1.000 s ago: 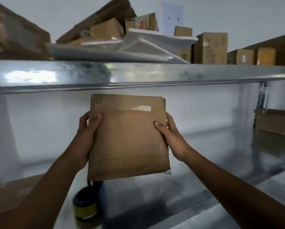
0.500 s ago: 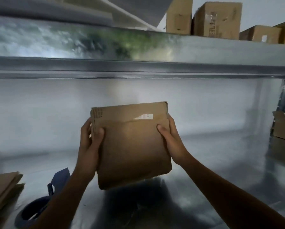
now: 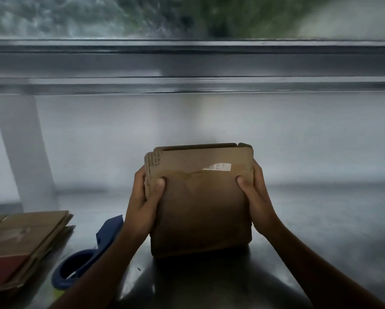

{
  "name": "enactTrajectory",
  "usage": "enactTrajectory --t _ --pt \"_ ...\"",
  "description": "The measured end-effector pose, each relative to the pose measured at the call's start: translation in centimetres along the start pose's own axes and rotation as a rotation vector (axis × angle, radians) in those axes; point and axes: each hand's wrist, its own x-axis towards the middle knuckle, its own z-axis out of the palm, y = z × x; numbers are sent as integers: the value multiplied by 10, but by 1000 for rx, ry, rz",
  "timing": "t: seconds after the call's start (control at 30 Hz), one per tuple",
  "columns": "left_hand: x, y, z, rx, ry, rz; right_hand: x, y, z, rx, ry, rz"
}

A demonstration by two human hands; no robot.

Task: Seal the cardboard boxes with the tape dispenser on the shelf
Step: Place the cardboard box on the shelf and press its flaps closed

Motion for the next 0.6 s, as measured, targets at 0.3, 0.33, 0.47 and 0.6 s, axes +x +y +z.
enactTrajectory --t 0.3,0.33,0.47,0.6 --pt "0 0 1 -97 -48 -65 -2 -19 -7 -3 -8 -29" --pt "0 1 1 -101 -53 -63 -4 -21 -6 -14 -8 -23" --pt "-1 5 5 -139 -51 -74 -13 -26 -4 -81 3 -12" --pt "-2 9 8 -189 -28 -156 -19 -32 -3 -94 43 -3"
